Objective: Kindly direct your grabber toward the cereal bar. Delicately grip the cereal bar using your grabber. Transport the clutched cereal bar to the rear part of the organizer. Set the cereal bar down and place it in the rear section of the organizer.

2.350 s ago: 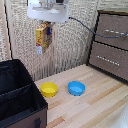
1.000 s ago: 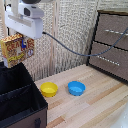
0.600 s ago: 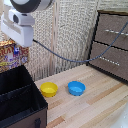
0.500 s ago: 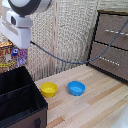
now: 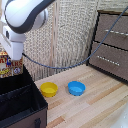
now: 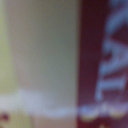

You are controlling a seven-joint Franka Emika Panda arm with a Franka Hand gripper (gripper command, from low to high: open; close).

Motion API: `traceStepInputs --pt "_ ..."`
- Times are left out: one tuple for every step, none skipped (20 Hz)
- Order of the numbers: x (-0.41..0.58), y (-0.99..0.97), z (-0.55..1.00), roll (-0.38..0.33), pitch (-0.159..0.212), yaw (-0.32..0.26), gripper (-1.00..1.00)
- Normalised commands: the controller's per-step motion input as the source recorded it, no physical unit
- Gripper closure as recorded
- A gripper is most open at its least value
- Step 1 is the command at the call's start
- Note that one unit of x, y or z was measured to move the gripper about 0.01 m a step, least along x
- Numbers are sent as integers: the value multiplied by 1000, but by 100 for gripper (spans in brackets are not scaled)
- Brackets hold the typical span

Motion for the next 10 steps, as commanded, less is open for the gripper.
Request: traceStepInputs --pt "0 314 -71 0 77 -78 -100" --pt "0 271 -3 0 70 -63 -100" --pt "0 217 0 0 65 -15 -100" --pt "0 111 0 0 44 -3 -100" --pt "0 29 54 0 19 -19 -100" --pt "80 0 80 0 33 -16 -100" --pt "146 0 86 0 35 -34 -100" --pt "100 -34 109 11 3 -21 -100" --pt "209 0 126 0 24 -40 -100" --pt "183 -106 171 34 13 -30 -100"
